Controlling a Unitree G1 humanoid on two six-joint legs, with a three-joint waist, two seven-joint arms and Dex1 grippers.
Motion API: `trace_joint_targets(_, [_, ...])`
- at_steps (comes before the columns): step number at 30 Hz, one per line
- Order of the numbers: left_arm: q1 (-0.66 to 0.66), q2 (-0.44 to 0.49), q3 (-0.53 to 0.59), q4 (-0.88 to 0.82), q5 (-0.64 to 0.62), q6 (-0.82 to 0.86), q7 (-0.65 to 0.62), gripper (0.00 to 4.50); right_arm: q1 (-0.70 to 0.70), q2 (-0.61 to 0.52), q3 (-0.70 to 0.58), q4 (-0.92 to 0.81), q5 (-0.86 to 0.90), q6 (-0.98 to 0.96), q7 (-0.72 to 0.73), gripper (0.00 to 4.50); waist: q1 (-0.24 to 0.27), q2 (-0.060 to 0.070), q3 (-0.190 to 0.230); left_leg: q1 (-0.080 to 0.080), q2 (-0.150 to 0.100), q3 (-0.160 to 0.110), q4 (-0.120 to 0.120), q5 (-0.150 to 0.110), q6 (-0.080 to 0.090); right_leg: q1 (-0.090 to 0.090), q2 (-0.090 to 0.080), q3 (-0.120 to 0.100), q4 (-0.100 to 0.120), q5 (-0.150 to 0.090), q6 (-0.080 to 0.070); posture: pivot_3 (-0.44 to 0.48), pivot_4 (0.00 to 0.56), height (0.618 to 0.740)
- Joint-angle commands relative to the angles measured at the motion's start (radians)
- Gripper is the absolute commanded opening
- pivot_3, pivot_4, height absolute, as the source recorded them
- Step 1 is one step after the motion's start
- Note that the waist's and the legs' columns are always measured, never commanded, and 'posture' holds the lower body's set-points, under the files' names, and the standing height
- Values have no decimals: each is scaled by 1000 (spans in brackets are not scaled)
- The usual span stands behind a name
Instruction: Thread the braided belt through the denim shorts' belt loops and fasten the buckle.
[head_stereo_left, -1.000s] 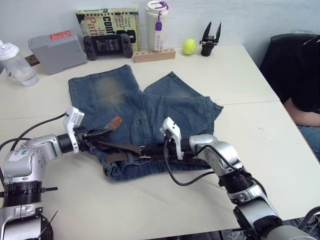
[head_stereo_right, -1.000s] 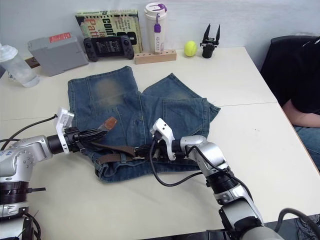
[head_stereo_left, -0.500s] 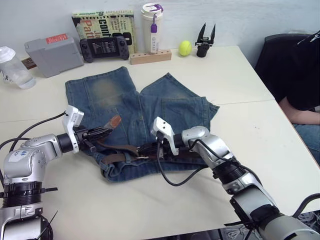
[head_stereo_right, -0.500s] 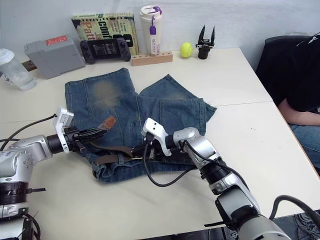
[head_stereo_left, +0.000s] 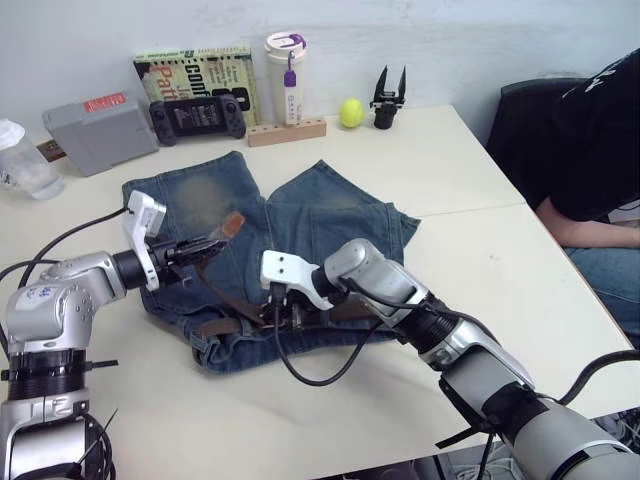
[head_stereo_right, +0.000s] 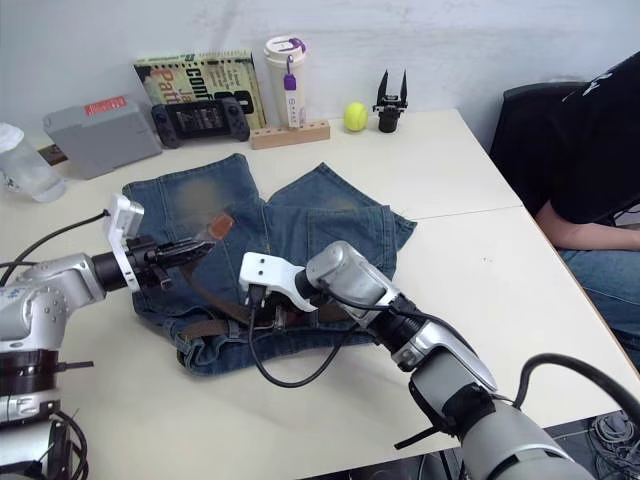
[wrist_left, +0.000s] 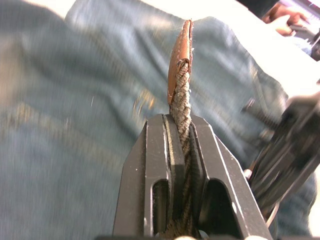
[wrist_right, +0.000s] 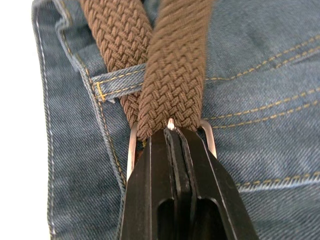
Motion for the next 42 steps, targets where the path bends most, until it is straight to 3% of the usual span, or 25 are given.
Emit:
trace_joint_targets(1, [-137, 14, 8, 104, -9, -41, -42, 0, 141, -19, 281, 201, -172, 14, -10, 58, -2, 1, -2, 5, 0, 1, -2, -1, -1, 4, 0, 0, -1, 0, 0, 0, 150, 693])
trace_joint_targets(5, [-288, 1, -77, 271, 50, -120, -108, 0, 183, -30, 311, 183, -245, -44, -17, 58, 0, 4, -8, 25, -1, 0, -8, -8, -8, 18, 2, 4, -1, -4, 0, 0, 150, 693])
trace_joint_targets(8, [-435, -55, -149, 425, 107, -201, -155, 0, 209, -21, 307, 179, -287, -89, -27, 58, 9, 3, -15, 28, -1, -2, -8, -9, -10, 20, 3, 4, 0, -6, 0, 0, 150, 693])
trace_joint_targets(15, [-733, -295, -234, 792, 212, -414, -252, 0, 242, 7, 281, 188, -353, -222, -21, 58, 2, 7, -19, 31, -1, -3, -7, -10, -12, 23, 5, 5, 0, -6, 0, 0, 150, 693])
trace_joint_targets(19, [-857, -403, -210, 950, 240, -518, -271, 0, 256, 28, 261, 225, -369, -280, -36, 58, 2, 8, -19, 30, -1, -5, -7, -9, -14, 20, 9, 9, 2, -6, 1, 0, 150, 693])
trace_joint_targets(25, [-1027, -493, -50, 1104, 168, -552, -241, 0, 262, 49, 234, 268, -389, -355, -42, 58, 5, 9, -14, 28, -1, -11, -7, -8, -16, 15, 13, 11, 3, -8, 4, 0, 150, 693])
trace_joint_targets(29, [-1058, -499, 26, 1140, 143, -467, -311, 0, 262, 64, 211, 294, -392, -377, -39, 58, 15, 8, -11, 27, -2, -13, -7, -8, -16, 14, 13, 10, 4, -8, 4, 0, 150, 693])
trace_joint_targets(33, [-1064, -470, 103, 1156, 133, -408, -267, 0, 266, 73, 188, 307, -397, -381, -35, 58, 21, 7, -7, 26, -2, -13, -6, -8, -17, 14, 13, 10, 5, -8, 4, 0, 150, 693])
trace_joint_targets(36, [-1021, -456, 21, 1130, 238, -420, -319, 0, 266, 77, 178, 315, -398, -386, -30, 58, 25, 6, -6, 26, -2, -14, -6, -8, -17, 13, 13, 10, 5, -7, 3, 0, 150, 693])
trace_joint_targets(40, [-879, -414, -212, 1040, 449, -532, -454, 0, 275, 72, 167, 308, -389, -400, -24, 58, 22, 7, -7, 26, -2, -14, -7, -9, -19, 13, 15, 10, 5, -6, 1, 0, 150, 693])
trace_joint_targets(42, [-820, -387, -264, 994, 493, -559, -479, 0, 283, 66, 156, 296, -385, -399, -23, 58, 14, 12, -10, 27, -1, -14, -8, -10, -20, 13, 16, 12, 4, -6, 1, 0, 150, 693])
